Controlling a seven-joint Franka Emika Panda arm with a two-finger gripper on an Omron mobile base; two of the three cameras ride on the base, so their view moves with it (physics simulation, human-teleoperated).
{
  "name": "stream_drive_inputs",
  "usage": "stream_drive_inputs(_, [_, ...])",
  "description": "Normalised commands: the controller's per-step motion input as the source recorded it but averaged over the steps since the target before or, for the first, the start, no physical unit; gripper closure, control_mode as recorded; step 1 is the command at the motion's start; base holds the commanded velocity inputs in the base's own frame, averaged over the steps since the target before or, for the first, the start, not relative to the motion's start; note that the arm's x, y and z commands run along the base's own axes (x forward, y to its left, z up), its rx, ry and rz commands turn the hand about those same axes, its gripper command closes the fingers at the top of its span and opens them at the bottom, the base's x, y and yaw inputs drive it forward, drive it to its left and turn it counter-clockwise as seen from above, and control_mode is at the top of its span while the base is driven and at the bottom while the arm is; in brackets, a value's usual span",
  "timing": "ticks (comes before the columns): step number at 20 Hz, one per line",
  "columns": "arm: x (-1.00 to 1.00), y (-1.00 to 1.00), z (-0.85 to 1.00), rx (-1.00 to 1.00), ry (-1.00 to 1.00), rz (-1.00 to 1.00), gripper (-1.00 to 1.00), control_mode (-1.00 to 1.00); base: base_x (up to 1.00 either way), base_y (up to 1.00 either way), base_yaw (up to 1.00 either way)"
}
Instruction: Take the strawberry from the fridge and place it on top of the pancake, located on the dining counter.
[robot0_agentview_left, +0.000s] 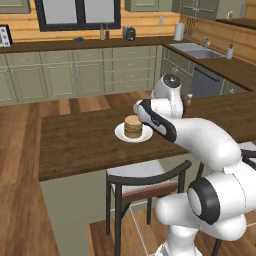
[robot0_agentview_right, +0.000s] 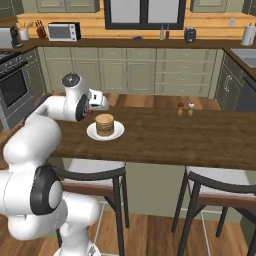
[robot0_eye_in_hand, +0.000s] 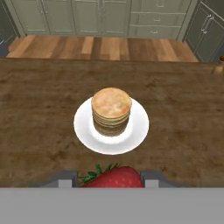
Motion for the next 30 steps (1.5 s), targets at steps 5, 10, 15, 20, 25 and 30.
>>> stream_drive_inputs(5, [0.93,0.03,-0.01,0.00,0.07,0.00,1.00,-1.00,0.00,0.00,0.00])
stream_drive_inputs(10, [0.99,0.02,-0.24,0.00,0.19,0.00,1.00,-1.00,0.00,0.00,0.00])
stream_drive_inputs(15, [0.25,0.01,-0.40,-0.01,0.02,0.00,1.00,-1.00,0.00,0.00,0.00])
stream_drive_inputs(20, [0.46,0.04,-0.58,-0.01,0.00,0.00,1.00,-1.00,0.00,0.00,0.00])
stream_drive_inputs(25, [0.44,0.11,-0.65,-0.03,0.00,0.00,1.00,-1.00,0.00,0.00,0.00])
stream_drive_inputs(30, [0.42,0.28,-0.17,-0.06,0.00,-0.01,1.00,-1.00,0.00,0.00,0.00])
